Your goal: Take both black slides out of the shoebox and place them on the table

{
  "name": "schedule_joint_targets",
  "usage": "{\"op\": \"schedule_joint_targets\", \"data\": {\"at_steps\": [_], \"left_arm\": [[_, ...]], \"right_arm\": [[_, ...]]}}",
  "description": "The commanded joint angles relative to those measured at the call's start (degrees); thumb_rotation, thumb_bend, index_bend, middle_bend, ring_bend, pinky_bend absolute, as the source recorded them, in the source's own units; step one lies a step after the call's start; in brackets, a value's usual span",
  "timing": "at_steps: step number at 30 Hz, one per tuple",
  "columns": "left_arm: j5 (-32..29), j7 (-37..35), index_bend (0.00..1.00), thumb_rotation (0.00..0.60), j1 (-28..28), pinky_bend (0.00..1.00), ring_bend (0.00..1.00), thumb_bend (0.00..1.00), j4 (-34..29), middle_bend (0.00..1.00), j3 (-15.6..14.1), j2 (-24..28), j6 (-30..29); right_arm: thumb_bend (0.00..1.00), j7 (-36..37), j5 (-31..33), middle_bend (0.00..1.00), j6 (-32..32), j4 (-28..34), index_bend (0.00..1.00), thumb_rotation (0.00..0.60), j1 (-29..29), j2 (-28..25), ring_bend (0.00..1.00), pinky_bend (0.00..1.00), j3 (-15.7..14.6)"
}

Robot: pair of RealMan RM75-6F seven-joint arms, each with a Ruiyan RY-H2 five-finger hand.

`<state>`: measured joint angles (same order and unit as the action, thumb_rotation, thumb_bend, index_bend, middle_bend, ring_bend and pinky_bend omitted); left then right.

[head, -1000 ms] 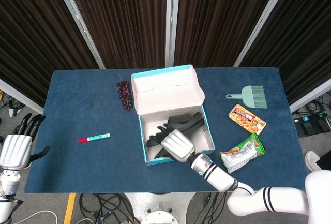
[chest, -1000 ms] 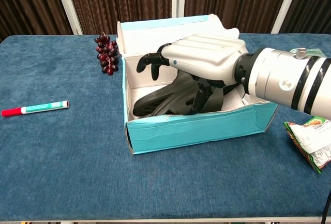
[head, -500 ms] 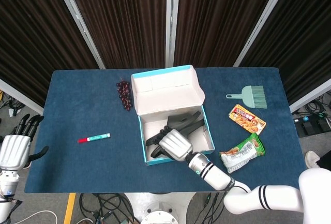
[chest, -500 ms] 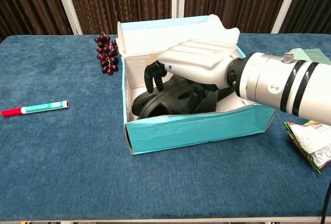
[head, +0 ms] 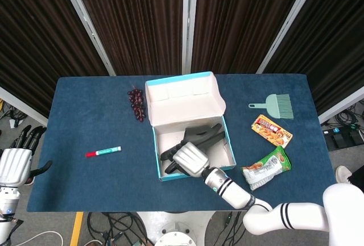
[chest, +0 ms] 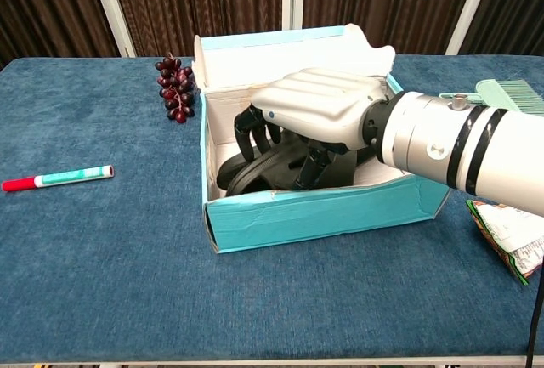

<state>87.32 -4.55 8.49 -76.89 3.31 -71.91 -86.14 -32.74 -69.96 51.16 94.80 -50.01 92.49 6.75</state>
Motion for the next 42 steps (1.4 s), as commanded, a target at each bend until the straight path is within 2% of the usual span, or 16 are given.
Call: {"op": "schedule_joint_targets", "data": {"at_steps": [1,6,12,23,32,42], "left_arm": [[0.0,-0.1,0.09,0.6,0.0,0.29,0.03,0.19,0.1,0.11,0.0,0.0,0.0],[0.0,0.0,0.09,0.6,0.0,0.29,0.03,0.19,0.1,0.11,0.0,0.0,0.0],[-0.1,-0.1,0.09,0.6,-0.1,0.29,0.03,0.19,0.2,0.11,0.0,0.0,0.1],[0.0,-0.3,0.09,0.6,0.0,0.29,0.03,0.19,0.1,0.11,0.0,0.1,0.0],[0.1,0.2,0.09,0.6,0.1,0.29,0.03,0.19,-0.2,0.11,0.0,0.0,0.3],[0.2,0.5,0.09,0.6,0.2,0.29,0.03,0.19,-0.6,0.11,0.0,0.2,0.2]], "right_arm": [[0.24,0.4,-0.7,0.59,0.8,-0.4,0.66,0.6,0.2,0.4,0.46,0.41,-0.2],[0.28,0.8,-1.0,0.64,1.3,-1.1,0.72,0.6,0.3,0.8,0.5,0.5,-0.3],[0.31,1.5,-1.6,0.65,2.0,-1.5,0.75,0.6,0.6,1.3,0.52,0.53,-0.5],[0.37,3.7,-4.8,0.78,5.3,-2.5,0.92,0.6,1.6,1.9,0.65,0.67,0.1],[0.4,5.9,-6.4,0.82,6.5,-3.5,0.97,0.6,2.2,2.0,0.68,0.71,0.6],[0.4,9.3,-8.9,0.83,9.8,-2.7,0.98,0.6,3.1,1.2,0.69,0.71,2.5]]}}
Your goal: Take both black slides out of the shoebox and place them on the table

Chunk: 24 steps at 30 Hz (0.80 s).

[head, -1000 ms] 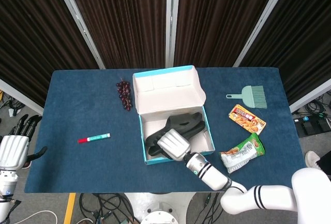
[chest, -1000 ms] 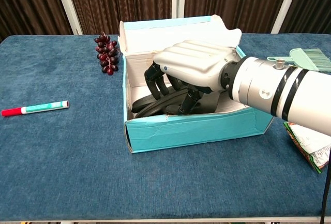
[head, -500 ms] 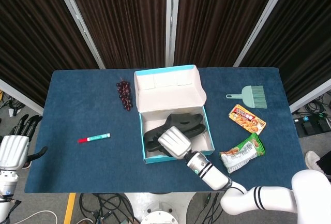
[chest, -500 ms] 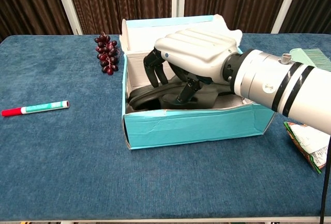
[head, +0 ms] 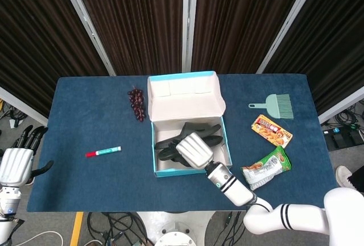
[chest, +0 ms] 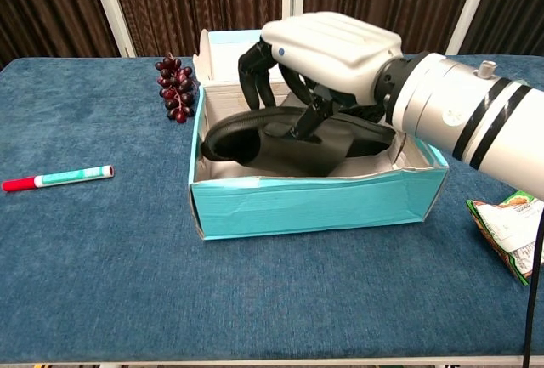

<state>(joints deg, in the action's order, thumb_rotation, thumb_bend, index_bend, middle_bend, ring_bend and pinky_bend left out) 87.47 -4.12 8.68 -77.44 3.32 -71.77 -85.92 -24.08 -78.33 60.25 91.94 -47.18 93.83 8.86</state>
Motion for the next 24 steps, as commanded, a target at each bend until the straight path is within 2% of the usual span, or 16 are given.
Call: {"op": "schedule_joint_targets", "data": {"at_steps": [1,24], "left_arm": [[0.0,0.1,0.09,0.6,0.0,0.29,0.03,0.19,-0.1,0.11,0.0,0.0,0.0],[0.1,0.3,0.09,0.6,0.2,0.29,0.03,0.19,-0.3,0.11,0.0,0.0,0.1]], "right_arm": [[0.4,1.0,-0.8,0.83,1.0,0.2,0.98,0.6,0.4,-0.2,0.69,0.71,0.5],[0.4,10.8,-9.6,0.83,11.6,0.5,0.98,0.6,2.7,-0.4,0.69,0.71,4.2]]}}
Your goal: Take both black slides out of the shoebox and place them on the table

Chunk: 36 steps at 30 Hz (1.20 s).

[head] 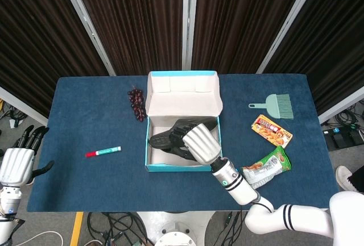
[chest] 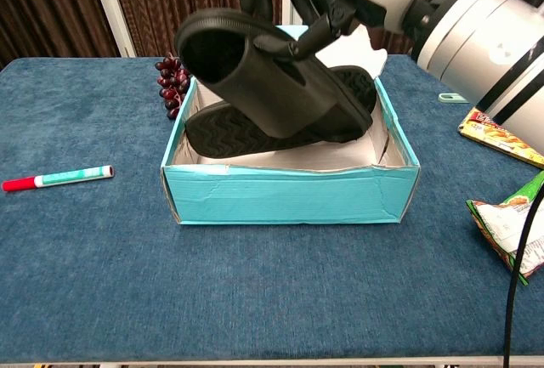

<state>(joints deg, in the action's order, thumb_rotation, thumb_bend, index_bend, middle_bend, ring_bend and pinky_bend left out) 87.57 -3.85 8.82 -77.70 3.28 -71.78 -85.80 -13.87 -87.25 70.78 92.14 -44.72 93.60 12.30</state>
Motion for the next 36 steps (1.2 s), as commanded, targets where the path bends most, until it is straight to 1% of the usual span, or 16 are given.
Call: {"op": "schedule_joint_targets", "data": {"at_steps": [1,11,15,18,23,27,31,33,36], "left_arm": [[0.0,0.1,0.09,0.6,0.0,0.29,0.03,0.19,-0.1,0.11,0.0,0.1,0.0],[0.3,0.3,0.09,0.6,0.2,0.29,0.03,0.19,-0.3,0.11,-0.1,0.0,0.1],[0.5,0.5,0.09,0.6,0.5,0.29,0.03,0.19,-0.5,0.11,-0.1,0.0,0.3],[0.8,0.6,0.09,0.6,0.7,0.29,0.03,0.19,-0.8,0.11,-0.1,-0.2,0.4],[1.3,0.8,0.09,0.6,0.9,0.29,0.03,0.19,-1.0,0.11,-0.3,-0.5,0.4],[1.6,1.0,0.09,0.6,1.1,0.29,0.03,0.19,-1.0,0.11,-0.6,-0.5,0.7],[1.9,1.2,0.09,0.6,1.2,0.29,0.03,0.19,-1.4,0.11,-0.6,-0.5,0.5],[2.0,1.3,0.09,0.6,1.1,0.29,0.03,0.19,-1.5,0.11,-0.7,-0.7,0.4],[2.0,1.4,0.09,0.6,1.1,0.29,0.03,0.19,-1.4,0.11,-1.0,-0.8,0.6]], "right_arm": [[0.4,0.7,-0.9,0.83,1.6,0.6,0.98,0.6,0.3,-0.4,0.69,0.71,1.2],[0.41,0.5,-1.7,0.83,6.6,5.0,0.98,0.6,2.9,-5.3,0.69,0.71,4.1],[0.41,0.4,-1.7,0.83,8.9,7.2,0.98,0.6,4.8,-8.6,0.69,0.71,4.9],[0.41,0.0,-1.7,0.83,10.5,9.0,0.98,0.6,6.9,-12.1,0.69,0.71,5.1],[0.41,-0.2,-1.7,0.83,13.1,10.6,0.98,0.6,10.7,-16.4,0.69,0.71,4.0],[0.41,0.7,-2.0,0.83,15.8,10.5,0.98,0.6,14.5,-19.1,0.69,0.71,2.0],[0.41,2.5,-1.1,0.83,17.0,8.6,0.98,0.6,17.5,-19.9,0.69,0.71,0.1],[0.4,3.4,-1.4,0.83,18.1,7.4,0.98,0.6,19.4,-19.7,0.69,0.71,-1.5],[0.4,4.8,-0.5,0.83,18.5,4.6,0.98,0.6,21.0,-19.2,0.69,0.71,-2.4]]}}
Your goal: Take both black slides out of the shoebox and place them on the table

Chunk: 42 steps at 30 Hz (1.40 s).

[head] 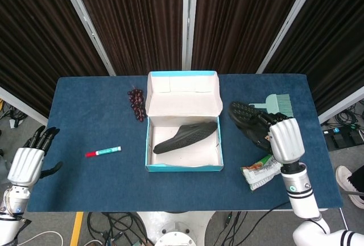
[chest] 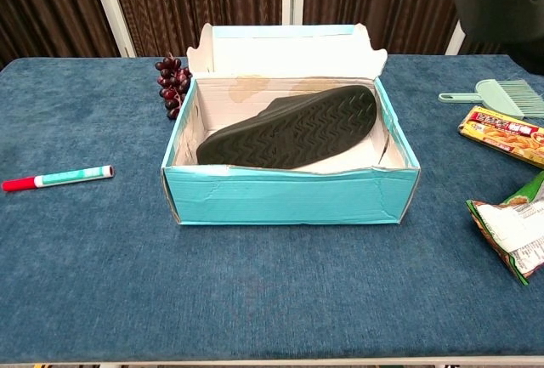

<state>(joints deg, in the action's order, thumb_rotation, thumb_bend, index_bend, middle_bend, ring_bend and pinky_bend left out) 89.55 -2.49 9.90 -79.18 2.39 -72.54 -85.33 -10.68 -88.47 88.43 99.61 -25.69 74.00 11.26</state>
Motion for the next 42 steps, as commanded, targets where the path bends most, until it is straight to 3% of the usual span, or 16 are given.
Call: {"op": "schedule_joint_targets", "data": {"at_steps": [1,14,24,28,34,42], "left_arm": [[0.0,0.1,0.09,0.6,0.0,0.29,0.03,0.19,0.2,0.11,-0.2,-0.1,0.3],[-0.6,0.1,0.09,0.6,-0.1,0.29,0.03,0.19,0.9,0.11,-0.3,-0.6,0.7],[-1.0,-0.8,0.09,0.6,-0.3,0.29,0.03,0.19,2.2,0.11,-0.5,-1.0,0.9],[-1.1,-1.1,0.09,0.6,-0.3,0.29,0.03,0.19,2.3,0.11,-0.4,-1.0,0.9],[-1.1,-1.0,0.09,0.6,-0.3,0.29,0.03,0.19,2.4,0.11,-0.4,-1.0,1.0],[-1.0,-0.9,0.09,0.6,-0.2,0.29,0.03,0.19,2.2,0.11,-0.4,-1.0,0.9]], "right_arm": [[0.4,2.0,1.1,0.83,0.8,-3.8,0.98,0.6,2.3,0.6,0.69,0.71,-1.5],[0.4,6.6,6.0,0.83,-5.8,-15.8,0.98,0.6,2.2,6.2,0.69,0.71,-1.6],[0.4,4.2,9.5,0.82,-10.9,-19.2,0.97,0.6,0.3,9.4,0.69,0.71,-0.3],[0.35,3.1,10.5,0.81,-13.3,-19.2,0.91,0.6,-0.3,9.3,0.66,0.67,-0.3],[0.23,2.4,11.8,0.71,-16.2,-17.9,0.77,0.6,-0.7,8.0,0.55,0.54,-0.6],[0.19,2.2,12.6,0.62,-17.6,-16.2,0.65,0.6,-0.6,6.6,0.46,0.44,-0.6]]}}
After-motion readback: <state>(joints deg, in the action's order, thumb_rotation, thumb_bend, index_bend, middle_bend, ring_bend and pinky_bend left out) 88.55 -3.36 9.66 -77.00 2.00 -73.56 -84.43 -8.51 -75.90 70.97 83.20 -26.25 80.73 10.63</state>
